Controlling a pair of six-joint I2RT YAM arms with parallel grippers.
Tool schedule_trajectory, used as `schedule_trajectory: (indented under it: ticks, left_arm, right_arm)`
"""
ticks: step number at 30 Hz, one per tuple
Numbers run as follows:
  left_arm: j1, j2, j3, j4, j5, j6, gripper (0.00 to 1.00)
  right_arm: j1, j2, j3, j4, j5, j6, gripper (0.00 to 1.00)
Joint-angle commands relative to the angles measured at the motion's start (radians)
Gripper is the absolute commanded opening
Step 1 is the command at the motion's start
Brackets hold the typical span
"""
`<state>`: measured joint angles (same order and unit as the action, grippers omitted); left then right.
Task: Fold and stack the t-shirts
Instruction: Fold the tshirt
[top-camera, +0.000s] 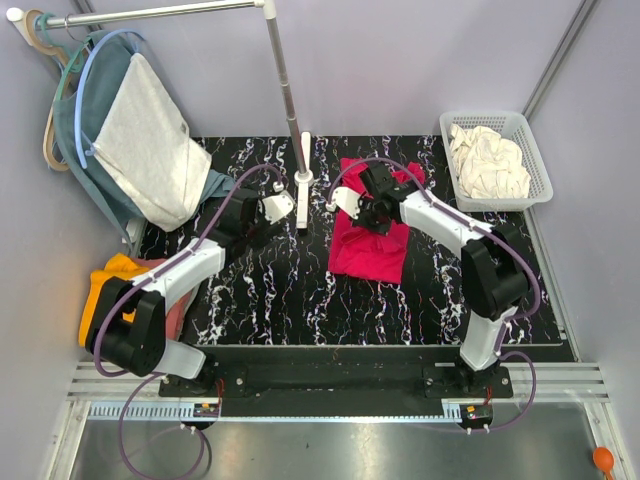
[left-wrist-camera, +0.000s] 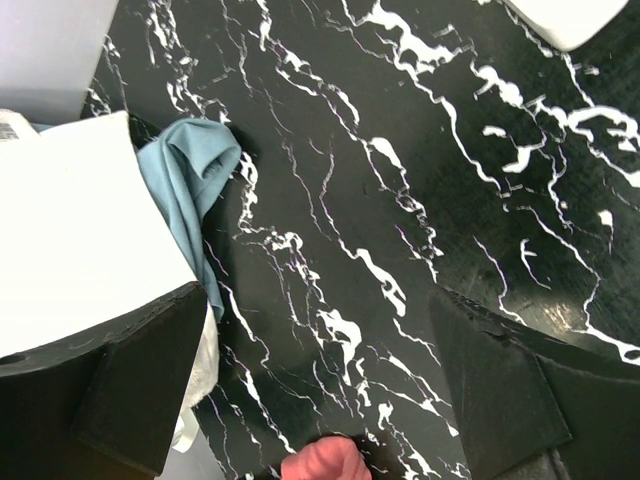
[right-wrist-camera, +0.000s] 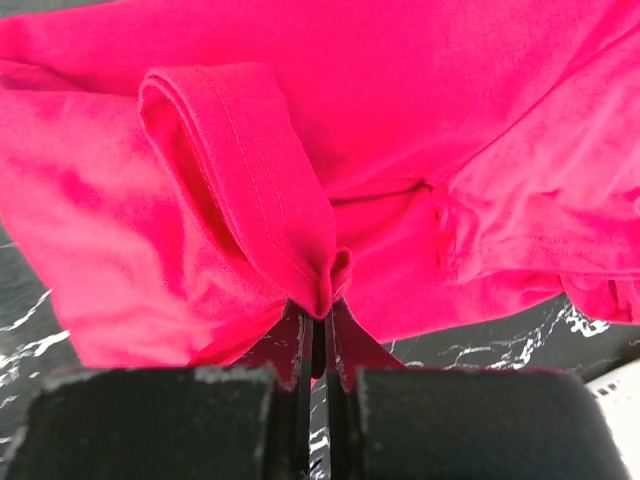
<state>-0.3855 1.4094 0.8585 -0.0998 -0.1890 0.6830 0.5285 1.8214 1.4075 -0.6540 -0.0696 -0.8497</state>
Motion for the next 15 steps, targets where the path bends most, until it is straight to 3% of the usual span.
schedule_trajectory:
  ticks: [1, 7, 12, 15]
  left_arm:
    - [0.005, -0.009, -0.021, 0.068, 0.02, 0.009, 0.99]
    - [0.004, 0.0, -0.021, 0.071, 0.031, -0.003, 0.99]
    - [0.002, -0.006, -0.024, 0.064, 0.04, -0.022, 0.99]
    - [0.004, -0.006, -0.029, 0.064, 0.045, -0.025, 0.99]
  right_arm:
    - [-0.033, 0.051, 0.073, 0.039, -0.019, -0.032, 0.0]
    - [-0.067, 0.119, 0.081, 0.14, 0.034, -0.029, 0.03]
    - [-0.09, 0.17, 0.097, 0.22, 0.091, 0.007, 0.48]
    - [-0.09, 0.167, 0.096, 0.266, 0.122, 0.046, 0.65]
